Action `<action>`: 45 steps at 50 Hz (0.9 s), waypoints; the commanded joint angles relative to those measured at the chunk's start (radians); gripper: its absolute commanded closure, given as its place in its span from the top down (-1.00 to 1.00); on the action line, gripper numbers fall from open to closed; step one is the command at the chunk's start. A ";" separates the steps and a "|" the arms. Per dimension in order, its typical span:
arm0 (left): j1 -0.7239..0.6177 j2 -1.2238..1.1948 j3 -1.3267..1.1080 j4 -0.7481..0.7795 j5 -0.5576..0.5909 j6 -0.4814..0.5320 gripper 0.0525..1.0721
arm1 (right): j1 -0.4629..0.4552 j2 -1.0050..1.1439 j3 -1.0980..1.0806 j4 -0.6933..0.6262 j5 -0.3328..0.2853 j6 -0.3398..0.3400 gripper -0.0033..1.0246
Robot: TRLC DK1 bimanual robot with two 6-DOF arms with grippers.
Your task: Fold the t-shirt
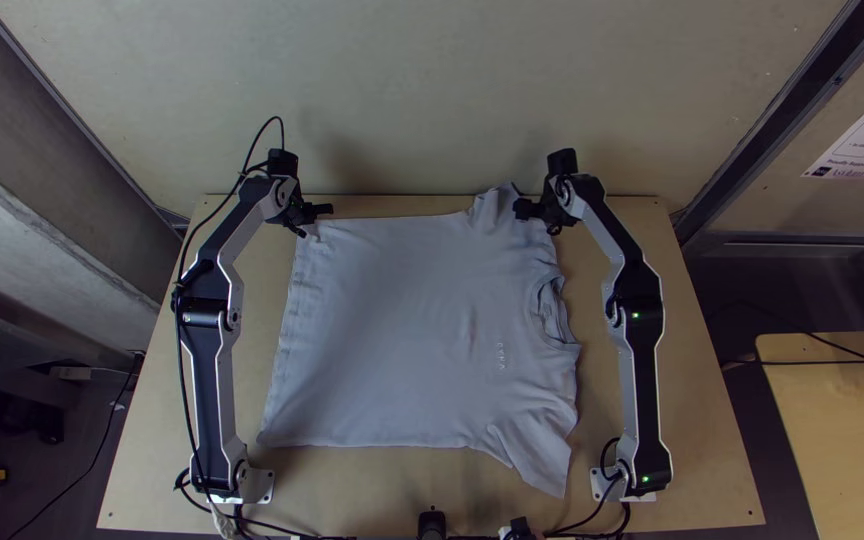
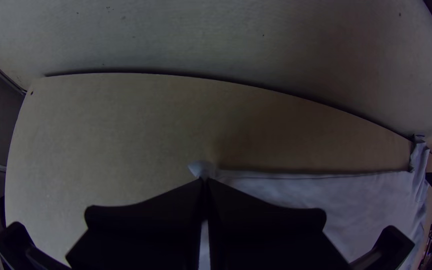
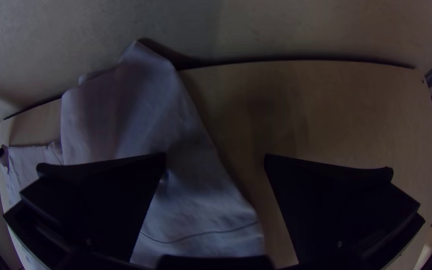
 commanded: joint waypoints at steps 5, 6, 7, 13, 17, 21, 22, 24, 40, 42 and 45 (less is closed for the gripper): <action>-0.004 -0.052 -0.019 -0.017 0.008 -0.019 -0.95 | 0.023 0.047 0.049 0.040 -0.008 -0.003 0.70; -0.004 -0.052 -0.019 -0.019 0.008 -0.019 -0.95 | 0.025 0.050 0.050 0.043 -0.008 -0.003 0.70; -0.004 -0.053 -0.019 -0.019 0.008 -0.019 -0.95 | 0.025 0.052 0.050 0.046 -0.008 -0.003 0.70; -0.004 -0.059 -0.025 -0.026 0.008 -0.019 -0.95 | 0.029 0.060 0.050 0.062 -0.012 -0.003 0.31; -0.004 -0.064 -0.030 -0.026 0.008 -0.017 -0.95 | 0.029 0.063 0.050 0.065 -0.017 -0.003 0.10; -0.002 -0.065 -0.034 -0.026 0.008 -0.015 -0.95 | 0.029 0.067 0.050 0.071 -0.018 -0.006 -0.25; -0.002 -0.065 -0.036 -0.026 0.008 -0.015 -0.95 | 0.029 0.067 0.050 0.072 -0.018 -0.008 -0.38; -0.002 -0.067 -0.036 -0.026 0.008 -0.014 -0.95 | 0.029 0.069 0.050 0.083 -0.017 -0.009 -0.67; -0.013 -0.101 -0.039 -0.022 0.031 -0.011 -0.95 | 0.005 0.029 0.050 0.103 -0.017 0.003 -0.94; -0.011 -0.110 -0.039 -0.017 0.034 -0.009 -0.95 | -0.001 0.018 0.050 0.103 -0.017 0.003 -0.94; -0.002 -0.122 -0.039 -0.016 0.043 -0.009 -0.95 | -0.009 -0.002 0.044 0.101 -0.017 0.003 -0.94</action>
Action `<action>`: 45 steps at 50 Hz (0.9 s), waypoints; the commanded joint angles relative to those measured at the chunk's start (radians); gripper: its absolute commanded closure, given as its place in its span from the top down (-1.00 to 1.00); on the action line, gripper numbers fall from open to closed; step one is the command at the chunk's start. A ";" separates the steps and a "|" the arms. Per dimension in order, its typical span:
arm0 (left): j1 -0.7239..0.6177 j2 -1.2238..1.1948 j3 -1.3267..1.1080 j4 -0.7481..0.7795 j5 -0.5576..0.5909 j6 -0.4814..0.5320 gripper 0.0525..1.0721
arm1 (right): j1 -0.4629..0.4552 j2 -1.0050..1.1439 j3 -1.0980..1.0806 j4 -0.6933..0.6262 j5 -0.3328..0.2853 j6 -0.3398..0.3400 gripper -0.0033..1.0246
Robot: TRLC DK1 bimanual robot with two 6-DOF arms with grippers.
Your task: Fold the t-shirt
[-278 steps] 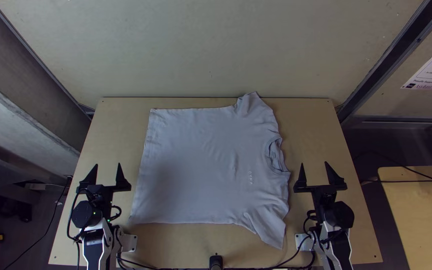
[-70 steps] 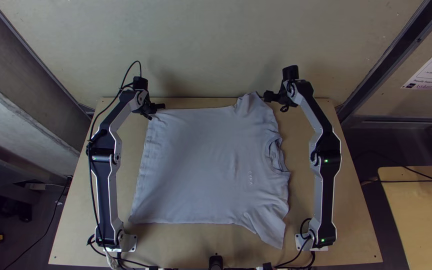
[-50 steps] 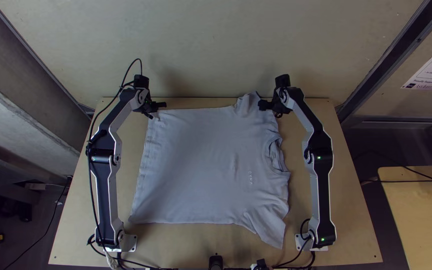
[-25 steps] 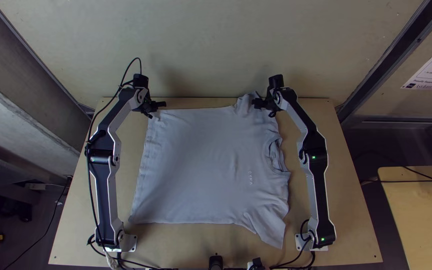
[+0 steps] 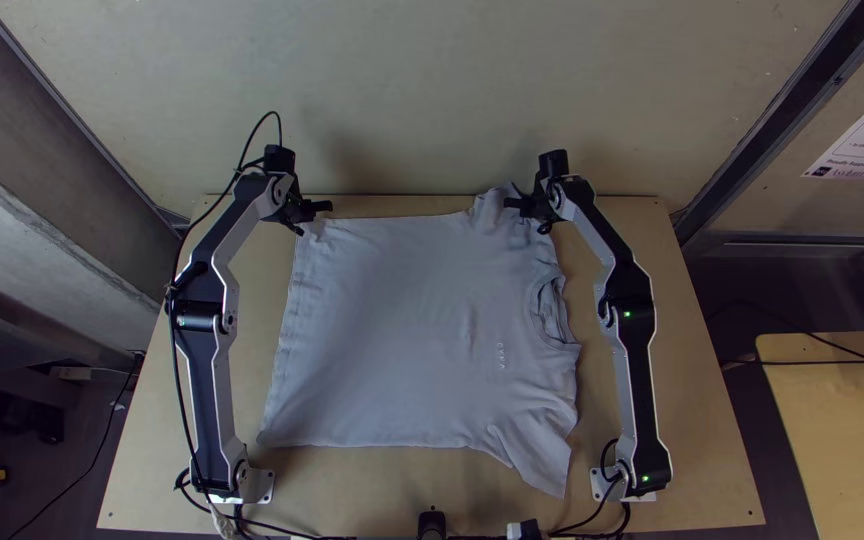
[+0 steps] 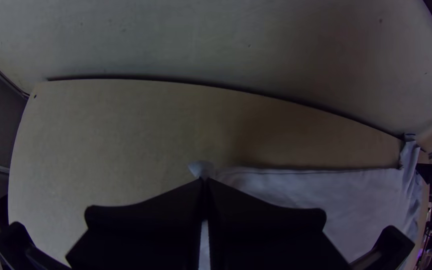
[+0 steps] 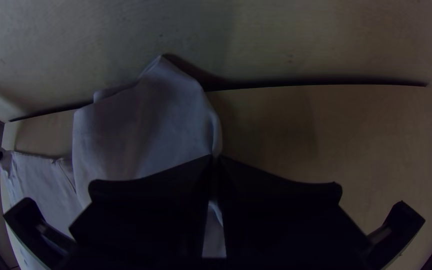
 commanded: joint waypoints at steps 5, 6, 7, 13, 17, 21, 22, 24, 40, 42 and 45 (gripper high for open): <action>0.019 -0.093 -0.033 -0.004 0.038 -0.010 -0.95 | -0.038 -0.073 0.005 -0.008 -0.005 -0.001 -0.94; 0.022 -0.099 -0.039 -0.004 0.040 -0.010 -0.95 | -0.039 -0.079 0.003 -0.011 -0.005 -0.002 -0.94; 0.026 -0.105 -0.045 -0.004 0.046 -0.010 -0.95 | -0.041 -0.084 0.001 -0.014 -0.005 -0.002 -0.94; 0.044 -0.151 -0.122 0.033 0.061 -0.010 -0.95 | -0.055 -0.121 -0.014 -0.037 -0.005 -0.004 -0.94; 0.056 -0.180 -0.177 0.061 0.064 -0.008 -0.95 | -0.061 -0.145 -0.025 -0.055 -0.005 -0.004 -0.94; 0.069 -0.206 -0.227 0.080 0.080 -0.008 -0.95 | -0.062 -0.173 -0.048 -0.068 -0.005 -0.008 -0.94; 0.070 -0.213 -0.238 0.082 0.084 -0.008 -0.95 | -0.062 -0.179 -0.052 -0.074 -0.005 -0.010 -0.94; 0.070 -0.229 -0.266 0.093 0.087 -0.008 -0.95 | -0.061 -0.191 -0.055 -0.091 -0.005 -0.015 -0.94; 0.065 -0.361 -0.453 0.159 0.104 -0.008 -0.95 | -0.046 -0.329 -0.213 -0.216 -0.003 -0.018 -0.94; 0.067 -0.375 -0.467 0.159 0.109 -0.008 -0.95 | -0.041 -0.351 -0.244 -0.215 -0.002 -0.018 -0.94; 0.067 -0.397 -0.491 0.162 0.110 -0.008 -0.95 | -0.032 -0.386 -0.295 -0.215 0.001 -0.018 -0.94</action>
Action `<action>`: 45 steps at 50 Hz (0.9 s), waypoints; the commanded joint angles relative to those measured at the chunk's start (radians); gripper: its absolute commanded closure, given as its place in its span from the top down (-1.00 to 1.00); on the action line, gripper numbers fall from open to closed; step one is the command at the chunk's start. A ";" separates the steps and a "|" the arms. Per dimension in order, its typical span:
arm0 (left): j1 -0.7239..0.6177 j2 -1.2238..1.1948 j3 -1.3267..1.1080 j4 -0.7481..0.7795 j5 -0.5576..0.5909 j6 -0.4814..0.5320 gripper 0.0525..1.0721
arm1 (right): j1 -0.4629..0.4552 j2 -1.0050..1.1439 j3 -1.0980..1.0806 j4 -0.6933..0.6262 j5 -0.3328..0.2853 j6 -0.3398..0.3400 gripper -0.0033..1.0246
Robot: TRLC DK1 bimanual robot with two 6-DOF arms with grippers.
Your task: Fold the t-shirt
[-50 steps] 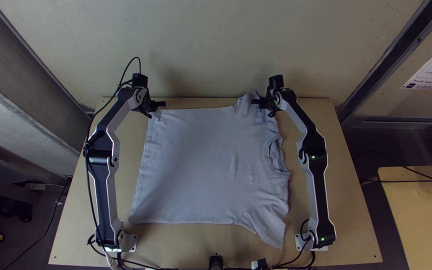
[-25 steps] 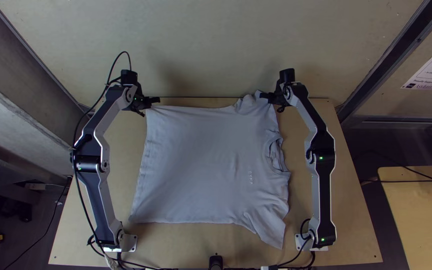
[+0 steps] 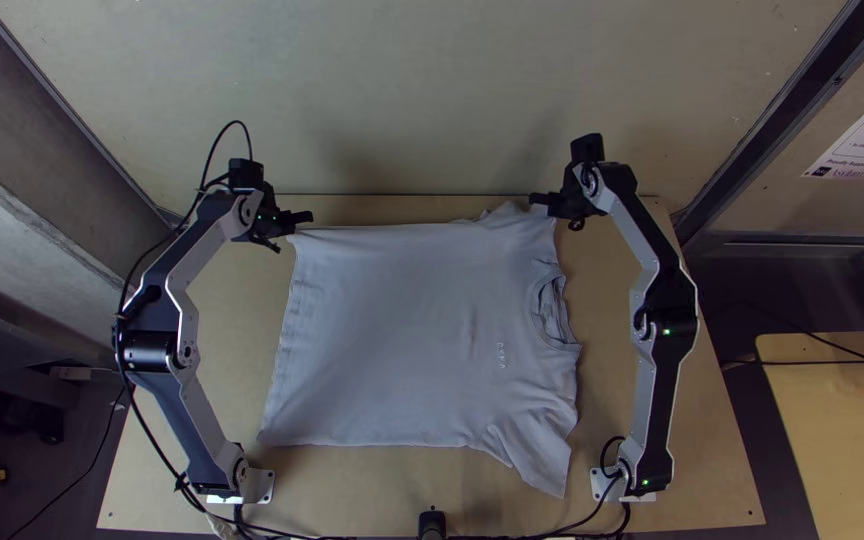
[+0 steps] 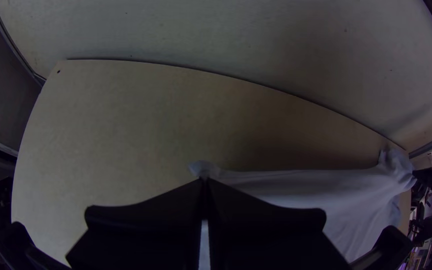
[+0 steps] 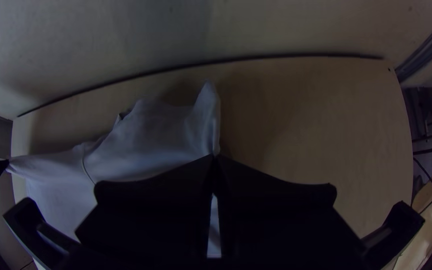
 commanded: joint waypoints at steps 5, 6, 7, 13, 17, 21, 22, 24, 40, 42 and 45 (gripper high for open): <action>0.005 -0.105 -0.102 0.021 0.009 -0.005 -0.95 | 0.034 -0.140 -0.164 -0.010 0.016 -0.029 -0.94; 0.007 -0.113 -0.111 0.021 0.009 -0.005 -0.95 | 0.041 -0.154 -0.182 -0.006 0.020 -0.032 -0.94; 0.007 -0.119 -0.122 0.023 0.009 -0.005 -0.95 | 0.045 -0.170 -0.202 -0.001 0.030 -0.033 -0.94; 0.007 -0.160 -0.185 0.024 0.009 0.009 -0.95 | 0.067 -0.243 -0.290 0.008 0.042 -0.033 -0.94; 0.008 -0.199 -0.232 0.032 0.013 0.018 -0.95 | 0.079 -0.292 -0.351 0.008 0.053 -0.033 -0.94; 0.007 -0.245 -0.288 0.050 0.015 0.031 -0.95 | 0.090 -0.350 -0.429 0.031 0.059 -0.032 -0.94; 0.007 -0.254 -0.300 0.052 0.015 0.031 -0.95 | 0.093 -0.364 -0.449 0.039 0.062 -0.030 -0.94; 0.007 -0.269 -0.321 0.053 0.015 0.032 -0.95 | 0.096 -0.391 -0.486 0.051 0.066 -0.029 -0.94; 0.001 -0.375 -0.518 0.092 0.015 0.040 -0.95 | 0.105 -0.565 -0.758 0.114 0.091 -0.015 -0.94; -0.002 -0.384 -0.545 0.101 0.015 0.040 -0.95 | 0.108 -0.580 -0.787 0.119 0.092 -0.009 -0.94; -0.004 -0.396 -0.582 0.115 0.013 0.040 -0.95 | 0.114 -0.605 -0.836 0.126 0.092 0.002 -0.94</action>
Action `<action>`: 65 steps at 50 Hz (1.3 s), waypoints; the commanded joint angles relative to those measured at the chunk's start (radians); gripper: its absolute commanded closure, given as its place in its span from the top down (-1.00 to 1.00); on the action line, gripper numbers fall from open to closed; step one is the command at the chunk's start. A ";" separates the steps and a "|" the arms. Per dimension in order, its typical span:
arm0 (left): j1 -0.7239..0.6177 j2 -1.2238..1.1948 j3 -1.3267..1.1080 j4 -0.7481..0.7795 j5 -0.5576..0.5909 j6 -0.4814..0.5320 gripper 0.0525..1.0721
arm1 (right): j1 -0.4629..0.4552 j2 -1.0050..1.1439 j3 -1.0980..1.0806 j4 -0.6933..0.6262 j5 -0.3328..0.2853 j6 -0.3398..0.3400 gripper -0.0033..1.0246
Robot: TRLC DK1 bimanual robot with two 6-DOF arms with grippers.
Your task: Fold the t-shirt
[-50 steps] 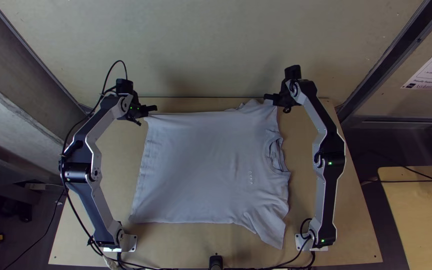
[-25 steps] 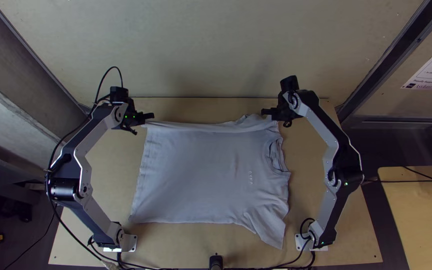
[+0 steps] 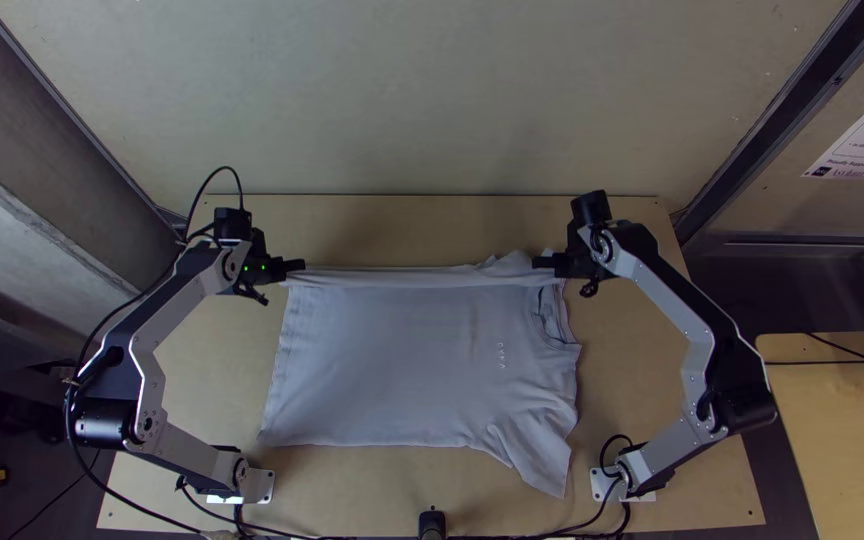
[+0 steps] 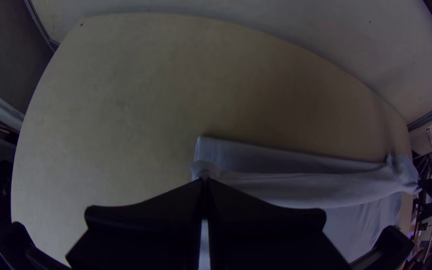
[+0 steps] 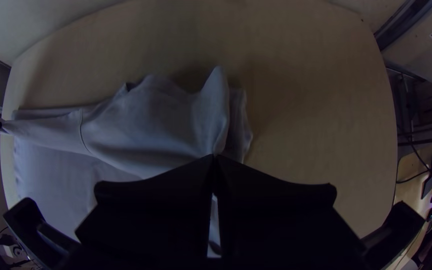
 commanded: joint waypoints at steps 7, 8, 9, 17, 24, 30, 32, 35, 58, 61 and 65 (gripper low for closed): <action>-0.006 -0.060 -0.149 0.060 0.003 0.016 -0.95 | 0.029 -0.102 -0.197 0.073 0.024 0.035 -0.94; -0.006 -0.060 -0.158 0.065 0.002 0.016 -0.95 | 0.029 -0.103 -0.211 0.080 0.024 0.039 -0.94; -0.006 -0.062 -0.167 0.070 0.002 0.016 -0.95 | 0.031 -0.105 -0.225 0.087 0.024 0.046 -0.94; -0.006 -0.057 -0.221 0.116 0.002 0.018 -0.91 | 0.037 -0.099 -0.324 0.157 0.024 0.056 -0.89; -0.004 -0.052 -0.226 0.137 0.000 0.059 -0.17 | 0.048 -0.083 -0.376 0.163 0.021 0.102 0.25; 0.002 -0.085 -0.198 0.139 0.002 0.067 0.51 | 0.054 -0.119 -0.375 0.143 0.018 0.102 0.70; 0.007 -0.108 -0.190 0.137 0.002 0.061 0.78 | 0.054 -0.152 -0.372 0.143 0.018 0.102 0.75; 0.013 -0.132 -0.170 0.120 0.002 0.054 0.92 | 0.048 -0.204 -0.367 0.139 0.018 0.102 0.77; 0.013 -0.261 -0.051 -0.322 0.002 0.170 0.92 | 0.061 -0.491 -0.280 -0.237 0.018 0.147 0.91; 0.007 -0.306 -0.080 -0.358 0.002 0.209 0.92 | 0.061 -0.520 -0.281 -0.285 0.016 0.147 0.91; -0.001 -0.370 -0.130 -0.414 0.002 0.262 0.92 | 0.063 -0.550 -0.281 -0.351 0.018 0.147 0.91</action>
